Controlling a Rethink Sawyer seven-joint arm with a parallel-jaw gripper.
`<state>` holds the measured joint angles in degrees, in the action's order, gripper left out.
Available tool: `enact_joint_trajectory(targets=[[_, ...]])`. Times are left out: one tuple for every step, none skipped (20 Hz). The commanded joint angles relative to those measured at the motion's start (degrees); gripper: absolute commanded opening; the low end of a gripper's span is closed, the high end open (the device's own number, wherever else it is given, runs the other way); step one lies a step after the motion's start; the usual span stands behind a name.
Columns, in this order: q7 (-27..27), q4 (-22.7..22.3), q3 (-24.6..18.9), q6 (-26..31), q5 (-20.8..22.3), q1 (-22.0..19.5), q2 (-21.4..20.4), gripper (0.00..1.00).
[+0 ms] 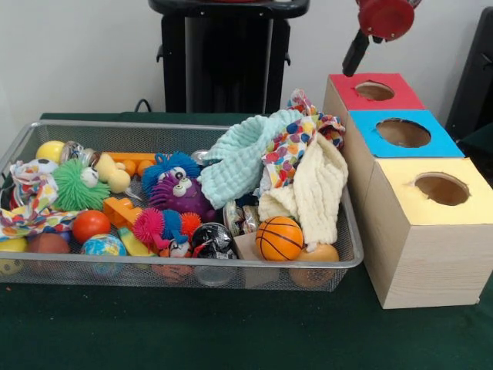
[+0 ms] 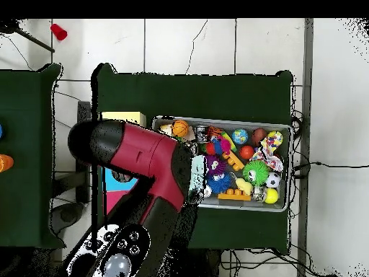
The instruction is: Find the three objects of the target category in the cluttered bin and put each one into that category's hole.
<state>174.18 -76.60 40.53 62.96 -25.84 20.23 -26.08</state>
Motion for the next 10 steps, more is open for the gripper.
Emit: enact_joint_trajectory(targets=[[0.45, -3.41, -2.67, -1.68, 5.26, -2.00, -0.22, 0.00], [0.60, -3.29, -2.86, -1.70, 5.63, -2.17, -0.26, 0.00], [0.74, -3.18, -3.06, -1.73, 6.00, -2.34, -0.29, 0.00], [0.87, -3.21, -3.31, -1.70, 6.18, -2.52, -0.45, 0.00], [1.06, -3.14, -3.41, -1.58, 6.53, -2.62, -0.46, 0.00], [1.29, -3.24, -3.68, -1.76, 6.54, -2.59, -0.50, 0.00], [1.23, -3.47, -3.97, -2.10, 6.66, -2.75, -0.66, 0.00], [1.29, -3.63, -4.19, -2.27, 6.74, -2.71, -0.81, 0.00], [1.17, -3.82, -4.33, -2.41, 6.86, -2.82, -0.95, 0.00], [1.04, -4.00, -4.46, -2.55, 6.98, -2.93, -1.08, 0.00]])
